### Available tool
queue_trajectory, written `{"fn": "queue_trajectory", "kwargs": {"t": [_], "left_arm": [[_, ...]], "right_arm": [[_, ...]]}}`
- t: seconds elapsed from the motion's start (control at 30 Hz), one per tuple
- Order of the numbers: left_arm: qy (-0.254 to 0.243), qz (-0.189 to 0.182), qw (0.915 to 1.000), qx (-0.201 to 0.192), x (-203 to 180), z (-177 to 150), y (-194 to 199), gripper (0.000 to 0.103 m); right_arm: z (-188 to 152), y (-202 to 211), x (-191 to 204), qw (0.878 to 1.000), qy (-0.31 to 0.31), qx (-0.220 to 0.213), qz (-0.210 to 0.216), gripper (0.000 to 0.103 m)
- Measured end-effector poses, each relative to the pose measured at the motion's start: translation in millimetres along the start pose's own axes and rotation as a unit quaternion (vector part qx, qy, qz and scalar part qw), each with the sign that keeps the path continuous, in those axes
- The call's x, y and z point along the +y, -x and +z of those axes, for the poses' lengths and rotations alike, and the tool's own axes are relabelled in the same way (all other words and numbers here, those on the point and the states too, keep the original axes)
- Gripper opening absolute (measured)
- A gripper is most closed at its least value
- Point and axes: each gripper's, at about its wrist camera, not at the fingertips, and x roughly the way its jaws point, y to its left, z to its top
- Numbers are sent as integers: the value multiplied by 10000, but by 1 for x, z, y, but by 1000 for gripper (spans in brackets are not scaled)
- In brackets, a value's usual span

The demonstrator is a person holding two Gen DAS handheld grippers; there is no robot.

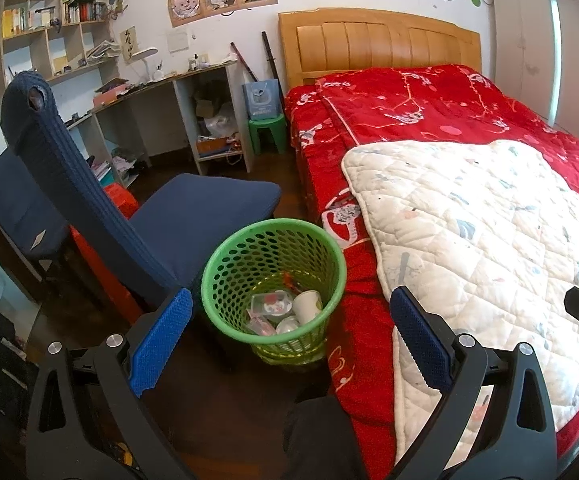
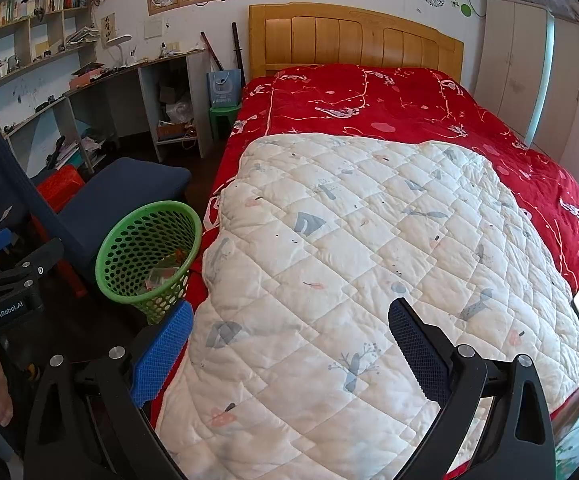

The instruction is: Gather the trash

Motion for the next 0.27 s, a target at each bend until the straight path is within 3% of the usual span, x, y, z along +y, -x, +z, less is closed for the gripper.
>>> {"fn": "queue_trajectory", "kwargs": {"t": [0.27], "left_arm": [[2,-15,10000,20,-2,0,-2,98]], "right_arm": [[-2,0,-1,10000,-38,6,-17,95]]}}
